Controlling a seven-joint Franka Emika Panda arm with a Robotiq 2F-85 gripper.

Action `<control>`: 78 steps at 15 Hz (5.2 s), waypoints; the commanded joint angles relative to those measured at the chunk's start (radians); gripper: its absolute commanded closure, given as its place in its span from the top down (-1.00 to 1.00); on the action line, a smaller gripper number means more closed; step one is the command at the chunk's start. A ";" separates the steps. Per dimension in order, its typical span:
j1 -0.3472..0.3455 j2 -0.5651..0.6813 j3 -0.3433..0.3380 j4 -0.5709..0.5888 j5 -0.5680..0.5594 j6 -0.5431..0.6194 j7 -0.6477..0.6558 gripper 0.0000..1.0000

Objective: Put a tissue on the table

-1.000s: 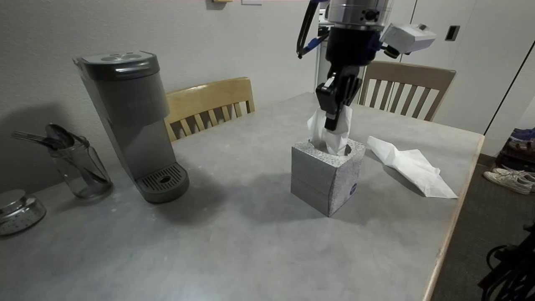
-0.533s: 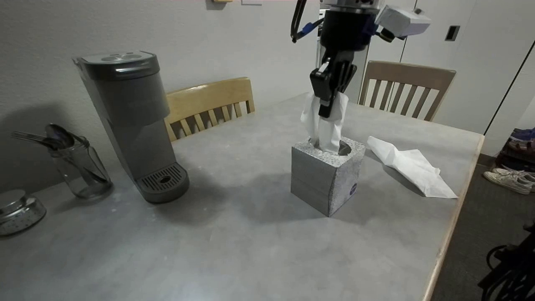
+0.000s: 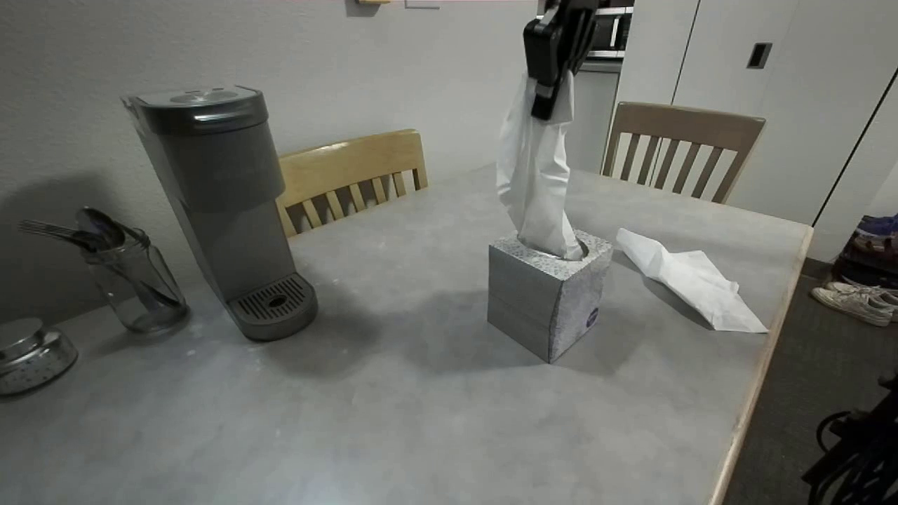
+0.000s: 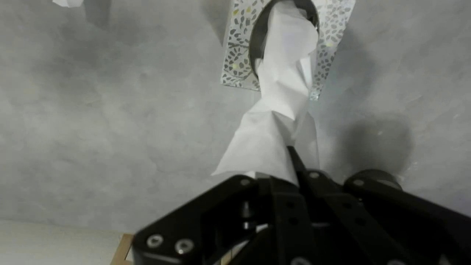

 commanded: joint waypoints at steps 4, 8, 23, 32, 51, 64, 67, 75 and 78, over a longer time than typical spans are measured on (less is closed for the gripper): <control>-0.049 -0.096 -0.024 0.008 -0.007 -0.025 -0.157 -0.99; -0.077 -0.135 -0.064 0.005 0.005 -0.015 -0.265 -0.99; -0.175 -0.171 -0.242 -0.068 0.096 0.052 -0.554 -0.99; -0.185 -0.164 -0.289 -0.265 0.200 0.259 -0.650 -0.99; -0.202 -0.113 -0.358 -0.535 0.266 0.410 -0.673 -0.99; -0.182 0.097 -0.339 -0.462 0.839 0.427 -1.112 -0.99; -0.183 0.118 -0.325 -0.423 0.879 0.427 -1.160 -0.35; -0.180 0.131 -0.321 -0.395 0.868 0.434 -1.166 0.79; -0.173 0.105 -0.329 -0.399 0.834 0.439 -1.139 1.00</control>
